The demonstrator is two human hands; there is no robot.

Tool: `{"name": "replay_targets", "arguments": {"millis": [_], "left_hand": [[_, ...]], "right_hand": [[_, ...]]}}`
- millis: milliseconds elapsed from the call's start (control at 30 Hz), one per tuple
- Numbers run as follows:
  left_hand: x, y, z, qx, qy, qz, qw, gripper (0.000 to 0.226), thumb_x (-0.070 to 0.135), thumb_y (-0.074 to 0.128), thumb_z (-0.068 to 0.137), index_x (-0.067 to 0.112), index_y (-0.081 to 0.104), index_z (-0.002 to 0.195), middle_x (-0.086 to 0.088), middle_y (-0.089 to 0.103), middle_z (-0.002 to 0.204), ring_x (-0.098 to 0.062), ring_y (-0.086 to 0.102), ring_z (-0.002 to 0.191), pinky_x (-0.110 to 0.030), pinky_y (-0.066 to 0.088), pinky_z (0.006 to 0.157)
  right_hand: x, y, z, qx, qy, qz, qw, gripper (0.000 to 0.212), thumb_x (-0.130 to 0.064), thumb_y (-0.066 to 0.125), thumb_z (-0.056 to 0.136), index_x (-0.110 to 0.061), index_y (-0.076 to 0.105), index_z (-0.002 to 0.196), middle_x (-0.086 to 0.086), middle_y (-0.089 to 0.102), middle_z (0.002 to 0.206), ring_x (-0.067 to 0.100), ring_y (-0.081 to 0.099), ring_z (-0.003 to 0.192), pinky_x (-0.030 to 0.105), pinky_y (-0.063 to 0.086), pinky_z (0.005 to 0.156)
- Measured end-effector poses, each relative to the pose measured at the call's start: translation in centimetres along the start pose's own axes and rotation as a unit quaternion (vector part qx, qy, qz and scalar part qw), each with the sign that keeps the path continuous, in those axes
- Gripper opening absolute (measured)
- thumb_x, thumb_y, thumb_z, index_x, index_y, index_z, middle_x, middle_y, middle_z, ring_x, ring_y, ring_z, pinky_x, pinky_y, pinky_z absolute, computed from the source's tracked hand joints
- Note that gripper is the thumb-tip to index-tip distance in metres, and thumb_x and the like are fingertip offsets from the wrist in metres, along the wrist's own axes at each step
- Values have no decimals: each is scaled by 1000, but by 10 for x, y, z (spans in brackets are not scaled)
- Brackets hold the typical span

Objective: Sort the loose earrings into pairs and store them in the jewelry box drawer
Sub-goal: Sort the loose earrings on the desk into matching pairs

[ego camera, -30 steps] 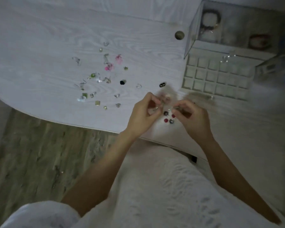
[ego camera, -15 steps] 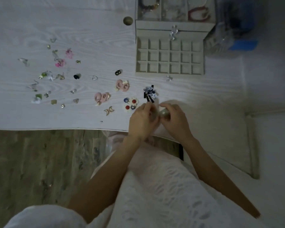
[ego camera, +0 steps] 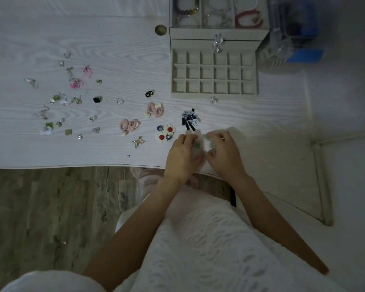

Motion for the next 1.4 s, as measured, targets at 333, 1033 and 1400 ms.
{"name": "replay_targets", "arguments": {"millis": [333, 1033, 1400], "left_hand": [[0, 5, -9, -10, -5, 0, 1000, 69, 24, 78, 70, 9, 49, 131, -15, 52, 113, -29, 52, 102, -35, 46, 84], [-9, -7, -7, -6, 9, -5, 1000, 35, 1, 66, 76, 3, 63, 111, -16, 60, 107, -31, 61, 91, -34, 50, 74], [-37, -125, -51, 68, 4, -26, 997, 20, 31, 52, 91, 26, 65, 105, 11, 68, 95, -3, 60, 73, -24, 52, 65]], "right_hand": [[7, -4, -7, -15, 4, -9, 1000, 60, 2, 59, 76, -10, 47, 133, 18, 42, 122, 32, 42, 107, 31, 37, 88], [-16, 8, 0, -4, -6, 9, 1000, 50, 12, 55, 80, -5, 51, 127, 15, 47, 124, 29, 57, 101, 41, 49, 90], [-108, -1, 12, 14, -168, -48, 985, 50, -7, 62, 82, -16, 48, 129, 6, 58, 113, 28, 46, 111, 40, 38, 96]]}}
Point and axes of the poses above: each hand's wrist, its own z-axis towards the middle knuckle, its own y-axis out of the palm, x = y × z, the point moved 4 cm from there along z, towards the middle knuckle
